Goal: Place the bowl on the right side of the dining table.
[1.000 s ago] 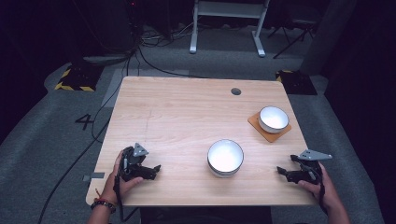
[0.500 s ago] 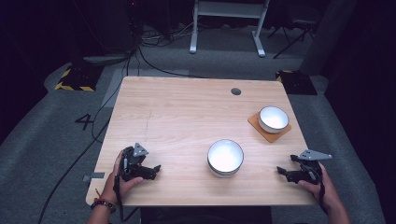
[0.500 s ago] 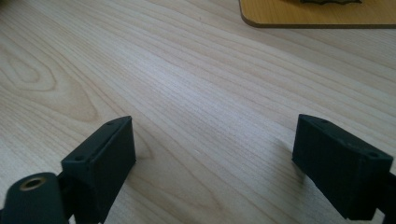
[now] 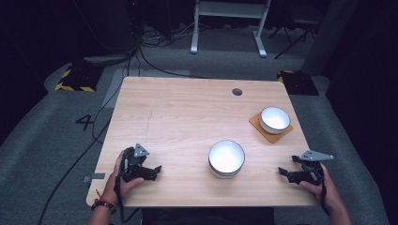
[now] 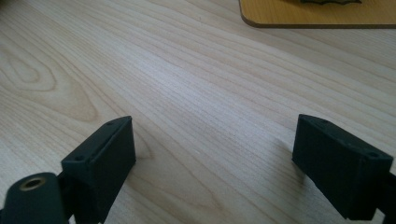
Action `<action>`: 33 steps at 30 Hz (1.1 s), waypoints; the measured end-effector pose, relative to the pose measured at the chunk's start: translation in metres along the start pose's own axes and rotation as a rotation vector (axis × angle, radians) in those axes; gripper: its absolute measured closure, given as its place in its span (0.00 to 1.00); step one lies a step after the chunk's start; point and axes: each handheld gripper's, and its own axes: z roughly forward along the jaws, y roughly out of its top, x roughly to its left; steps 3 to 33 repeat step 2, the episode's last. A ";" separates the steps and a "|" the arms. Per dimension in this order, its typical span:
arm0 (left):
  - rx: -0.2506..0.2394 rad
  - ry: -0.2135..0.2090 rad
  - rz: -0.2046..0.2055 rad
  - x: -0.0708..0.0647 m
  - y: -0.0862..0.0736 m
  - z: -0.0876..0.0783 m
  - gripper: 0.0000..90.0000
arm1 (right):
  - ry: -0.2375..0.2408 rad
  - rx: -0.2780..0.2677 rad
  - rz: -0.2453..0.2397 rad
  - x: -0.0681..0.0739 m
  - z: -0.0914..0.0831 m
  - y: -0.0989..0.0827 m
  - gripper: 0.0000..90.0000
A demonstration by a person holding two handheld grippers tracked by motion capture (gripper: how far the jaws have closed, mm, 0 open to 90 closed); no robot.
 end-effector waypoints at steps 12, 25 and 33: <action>-0.002 0.001 -0.004 0.000 0.000 0.000 0.00 | 0.000 0.001 0.000 0.000 0.000 0.000 0.15; -0.002 0.001 -0.004 0.000 0.000 0.000 0.00 | 0.000 0.001 0.000 0.000 0.000 0.000 0.15; -0.002 0.001 -0.004 0.000 0.000 0.000 0.00 | 0.000 0.001 0.000 0.000 0.000 0.000 0.15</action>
